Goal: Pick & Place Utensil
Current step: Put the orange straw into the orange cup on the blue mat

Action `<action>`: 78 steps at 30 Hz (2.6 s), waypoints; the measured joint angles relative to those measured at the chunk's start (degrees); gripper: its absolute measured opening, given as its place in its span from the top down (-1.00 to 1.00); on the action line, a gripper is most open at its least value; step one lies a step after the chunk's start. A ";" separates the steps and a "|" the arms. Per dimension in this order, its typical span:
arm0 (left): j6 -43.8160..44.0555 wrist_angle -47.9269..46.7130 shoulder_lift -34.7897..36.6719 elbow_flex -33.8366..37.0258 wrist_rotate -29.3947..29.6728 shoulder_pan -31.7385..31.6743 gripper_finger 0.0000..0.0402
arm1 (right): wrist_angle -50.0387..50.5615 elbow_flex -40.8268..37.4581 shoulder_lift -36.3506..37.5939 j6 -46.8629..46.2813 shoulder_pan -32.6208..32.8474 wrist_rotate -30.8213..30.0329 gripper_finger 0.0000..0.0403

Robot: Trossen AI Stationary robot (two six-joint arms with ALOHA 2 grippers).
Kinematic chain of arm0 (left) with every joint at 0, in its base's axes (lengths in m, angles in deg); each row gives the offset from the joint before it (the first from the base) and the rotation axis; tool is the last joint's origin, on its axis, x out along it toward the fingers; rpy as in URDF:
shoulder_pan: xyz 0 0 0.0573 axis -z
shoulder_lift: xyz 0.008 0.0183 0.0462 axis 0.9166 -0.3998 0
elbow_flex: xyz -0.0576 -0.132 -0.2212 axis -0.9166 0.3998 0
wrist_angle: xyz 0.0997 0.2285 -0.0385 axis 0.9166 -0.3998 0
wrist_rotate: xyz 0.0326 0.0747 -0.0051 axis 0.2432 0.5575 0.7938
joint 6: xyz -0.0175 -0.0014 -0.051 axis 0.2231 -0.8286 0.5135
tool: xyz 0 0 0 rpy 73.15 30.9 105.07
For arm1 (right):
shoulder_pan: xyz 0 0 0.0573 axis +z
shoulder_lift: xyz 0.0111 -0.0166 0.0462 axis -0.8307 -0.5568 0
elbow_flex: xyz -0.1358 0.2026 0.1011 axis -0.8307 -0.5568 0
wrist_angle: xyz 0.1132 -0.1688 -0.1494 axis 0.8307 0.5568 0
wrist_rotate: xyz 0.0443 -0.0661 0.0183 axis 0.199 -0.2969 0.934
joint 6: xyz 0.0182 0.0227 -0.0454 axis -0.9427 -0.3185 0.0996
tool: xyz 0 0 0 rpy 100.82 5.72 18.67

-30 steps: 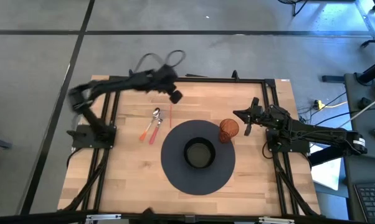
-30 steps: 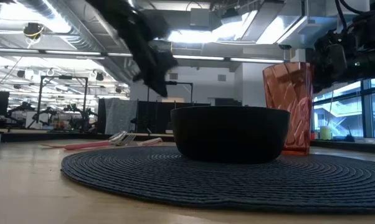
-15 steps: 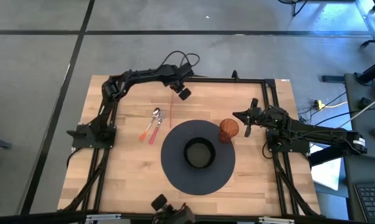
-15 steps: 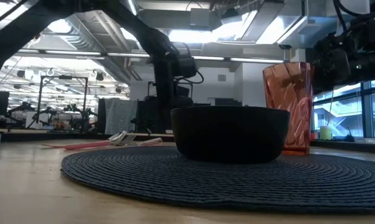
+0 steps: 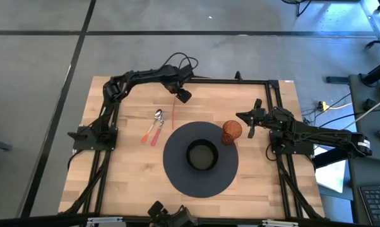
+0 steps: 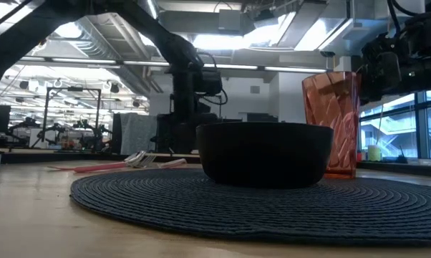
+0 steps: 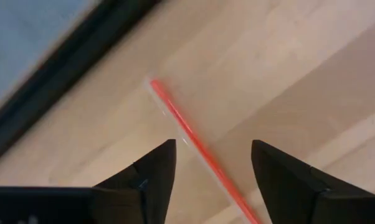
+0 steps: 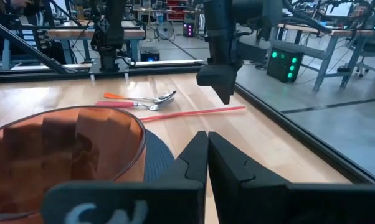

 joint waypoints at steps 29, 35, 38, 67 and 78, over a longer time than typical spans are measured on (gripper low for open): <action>-4.22 0.75 -0.11 4.59 -7.27 -3.62 0.01 | 0.02 0.00 0.02 -0.16 0.00 0.00 0.93; -2.25 1.50 -0.16 2.47 -7.29 -2.40 0.01 | 0.02 0.00 0.00 0.03 0.00 0.00 0.93; -1.97 0.87 -1.74 2.38 -6.80 -1.46 0.03 | 0.02 0.00 0.01 0.03 0.00 0.00 0.93; -12.32 -0.12 -2.59 2.99 0.91 2.52 0.99 | 0.02 0.00 0.02 -1.04 0.01 0.87 0.93; -16.42 -0.61 5.43 2.70 10.87 10.71 0.99 | 0.31 0.00 0.02 -0.36 0.00 2.16 0.93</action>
